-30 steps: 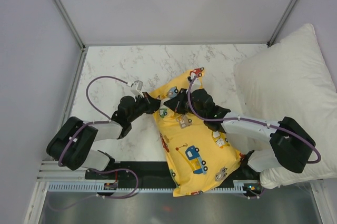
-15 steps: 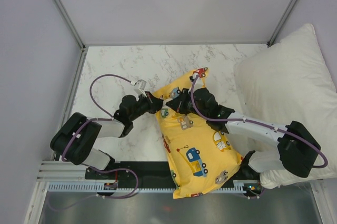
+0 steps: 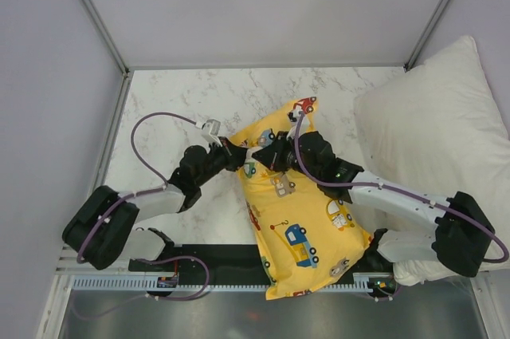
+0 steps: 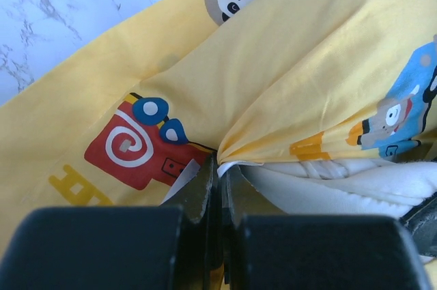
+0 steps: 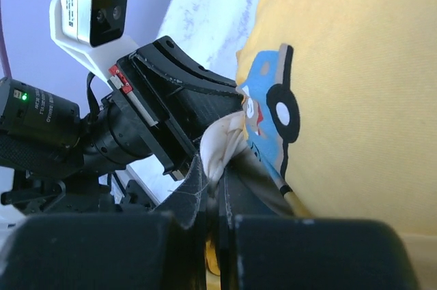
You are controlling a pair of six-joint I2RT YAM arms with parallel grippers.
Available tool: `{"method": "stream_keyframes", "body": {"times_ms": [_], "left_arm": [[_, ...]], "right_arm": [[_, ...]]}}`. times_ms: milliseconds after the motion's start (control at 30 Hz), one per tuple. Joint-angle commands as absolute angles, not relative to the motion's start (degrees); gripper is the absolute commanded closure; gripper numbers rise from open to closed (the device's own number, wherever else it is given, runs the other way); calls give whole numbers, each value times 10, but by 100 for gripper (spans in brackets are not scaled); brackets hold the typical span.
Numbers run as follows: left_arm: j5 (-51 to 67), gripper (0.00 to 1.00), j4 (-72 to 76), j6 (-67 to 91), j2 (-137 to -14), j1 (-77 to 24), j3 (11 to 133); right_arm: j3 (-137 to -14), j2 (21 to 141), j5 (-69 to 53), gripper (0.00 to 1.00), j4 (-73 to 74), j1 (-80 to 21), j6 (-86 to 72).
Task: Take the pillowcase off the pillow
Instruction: Expand the opening of the pillowcase
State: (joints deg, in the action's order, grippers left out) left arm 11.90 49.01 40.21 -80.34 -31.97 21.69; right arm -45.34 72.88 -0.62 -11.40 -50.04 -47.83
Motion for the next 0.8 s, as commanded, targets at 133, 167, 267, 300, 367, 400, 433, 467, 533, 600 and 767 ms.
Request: {"method": "stream_keyframes", "body": {"times_ms": [133,167,267,300,367,400,433,467,533,600,767], "left_arm": [[-47,98,119,364,-663,-371,182],[-66,98,105,368,-651,-392,179],[-108,98,51,393,-608,-433,171],[-112,98,41,399,-597,-440,167],[-114,98,16,424,-589,-453,165],[-115,98,5,436,-586,-456,166],[-117,98,-14,446,-576,-461,167],[-130,98,-22,462,-570,-479,165],[-154,98,-42,479,-546,-503,161],[-182,98,-53,502,-527,-533,156],[-215,98,-83,543,-484,-576,144]], "right_arm": [[-550,559,-57,100,-238,-583,-314],[-563,562,-36,100,-158,-584,-304],[-585,586,75,100,-30,-598,-267],[-588,595,117,100,-8,-599,-261],[-597,625,166,100,58,-603,-258],[-597,635,184,100,69,-603,-259],[-594,650,222,100,79,-603,-263],[-586,656,238,100,90,-605,-269],[-577,675,285,100,102,-604,-277],[-571,692,309,100,112,-603,-277],[-568,762,312,100,83,-577,-271]]}}
